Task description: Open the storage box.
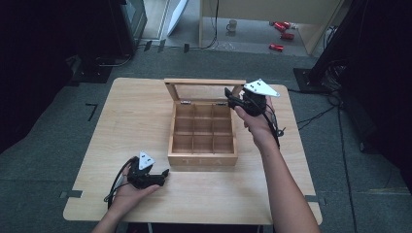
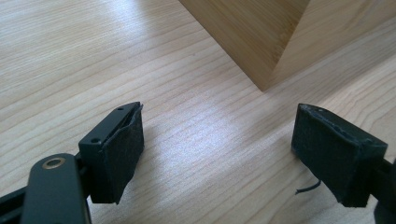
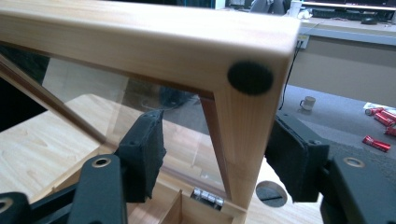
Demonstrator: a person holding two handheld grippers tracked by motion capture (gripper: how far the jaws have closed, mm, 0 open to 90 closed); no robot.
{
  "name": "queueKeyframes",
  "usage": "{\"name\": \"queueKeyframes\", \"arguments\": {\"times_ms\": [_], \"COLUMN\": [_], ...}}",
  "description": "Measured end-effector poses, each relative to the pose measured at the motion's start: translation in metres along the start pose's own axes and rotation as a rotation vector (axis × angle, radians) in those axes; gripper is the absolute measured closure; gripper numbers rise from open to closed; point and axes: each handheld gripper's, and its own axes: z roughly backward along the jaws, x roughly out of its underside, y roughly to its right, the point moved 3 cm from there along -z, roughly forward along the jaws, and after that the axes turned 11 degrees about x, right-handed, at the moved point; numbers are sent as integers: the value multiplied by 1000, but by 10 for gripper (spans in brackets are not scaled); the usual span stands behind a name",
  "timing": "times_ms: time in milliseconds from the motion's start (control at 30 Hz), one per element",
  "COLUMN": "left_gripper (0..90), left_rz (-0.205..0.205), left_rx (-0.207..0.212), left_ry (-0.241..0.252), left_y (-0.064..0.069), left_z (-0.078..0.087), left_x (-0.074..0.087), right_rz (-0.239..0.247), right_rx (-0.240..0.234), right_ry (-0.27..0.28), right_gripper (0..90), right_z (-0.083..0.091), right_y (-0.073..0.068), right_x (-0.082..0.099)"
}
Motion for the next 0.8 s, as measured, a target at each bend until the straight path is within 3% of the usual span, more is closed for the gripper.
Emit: {"name": "queueKeyframes", "arguments": {"times_ms": [133,800], "left_gripper": [177,178], "left_rz": [0,-1], "left_rx": [0,0], "left_ry": [-1,-1], "left_y": [0,0], "left_z": [0,0], "left_x": [0,0], "right_rz": [-32,-92], "right_rx": [5,72], "right_ry": [14,28], "right_gripper": [428,532], "right_z": [-9,-47], "right_y": [4,14], "right_x": [-5,-21]}}
